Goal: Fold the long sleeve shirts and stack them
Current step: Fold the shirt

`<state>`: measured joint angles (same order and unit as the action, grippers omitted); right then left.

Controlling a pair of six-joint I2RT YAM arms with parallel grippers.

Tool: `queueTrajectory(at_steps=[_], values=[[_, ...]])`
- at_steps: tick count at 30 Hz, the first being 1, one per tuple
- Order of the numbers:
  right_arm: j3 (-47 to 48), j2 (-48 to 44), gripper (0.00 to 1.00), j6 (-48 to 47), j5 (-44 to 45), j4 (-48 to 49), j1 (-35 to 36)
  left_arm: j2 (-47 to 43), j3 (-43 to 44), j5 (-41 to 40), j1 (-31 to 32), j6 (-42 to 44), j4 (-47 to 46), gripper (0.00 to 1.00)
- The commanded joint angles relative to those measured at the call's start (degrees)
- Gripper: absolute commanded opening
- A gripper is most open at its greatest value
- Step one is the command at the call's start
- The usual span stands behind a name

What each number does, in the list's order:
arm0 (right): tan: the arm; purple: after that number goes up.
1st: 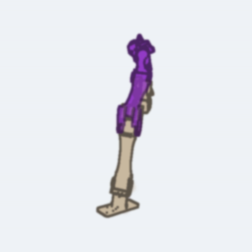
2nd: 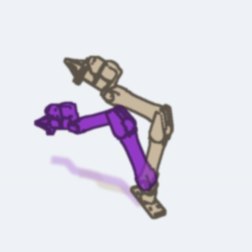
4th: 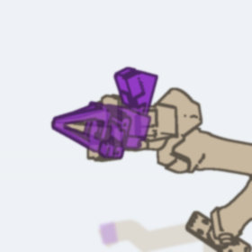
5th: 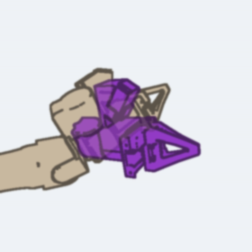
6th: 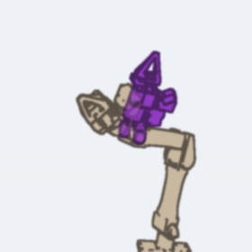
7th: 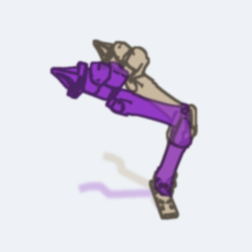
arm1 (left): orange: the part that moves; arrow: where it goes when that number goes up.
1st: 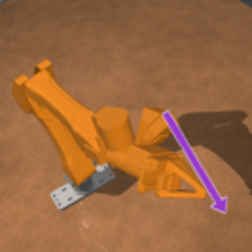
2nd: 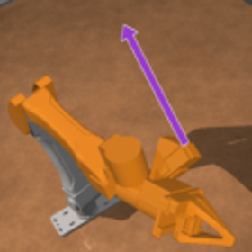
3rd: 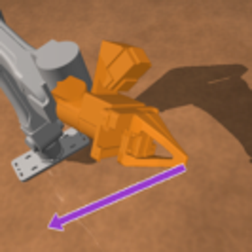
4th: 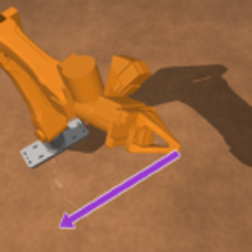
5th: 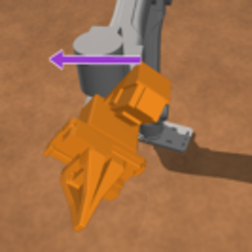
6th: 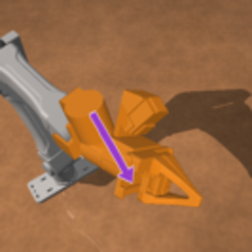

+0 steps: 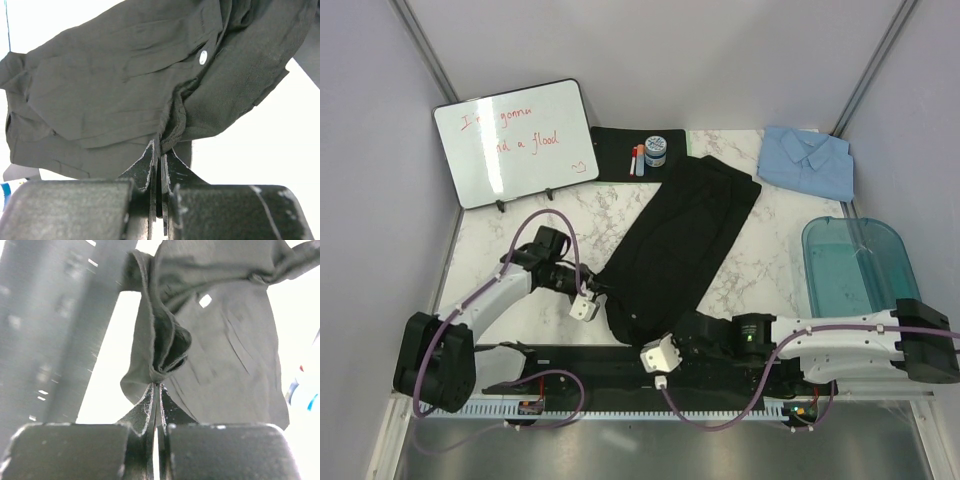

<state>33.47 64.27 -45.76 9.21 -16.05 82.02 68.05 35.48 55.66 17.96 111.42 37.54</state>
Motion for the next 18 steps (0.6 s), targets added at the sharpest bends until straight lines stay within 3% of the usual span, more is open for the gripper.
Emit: queueTrajectory(at_steps=[1, 8, 14, 18], values=[[-1.22, -4.32, 0.0, -1.79, 2.39, -1.79, -2.74, 3.4, 5.03, 2.88, 1.11, 0.03, -0.97, 0.02], [-1.66, -6.79, 0.0, -4.24, 1.96, -2.49, -9.84, 10.16, 12.75, 2.26, 2.61, -3.91, -3.96, 0.02], [-0.25, -8.02, 0.0, -11.01, -4.0, -3.46, -24.25, 21.67, 25.23, 1.56, 4.02, -10.15, -8.62, 0.02], [2.81, -4.95, 0.0, -14.09, -8.5, -3.46, -35.6, 29.4, 34.01, 0.33, 4.37, -9.9, -8.71, 0.02]])
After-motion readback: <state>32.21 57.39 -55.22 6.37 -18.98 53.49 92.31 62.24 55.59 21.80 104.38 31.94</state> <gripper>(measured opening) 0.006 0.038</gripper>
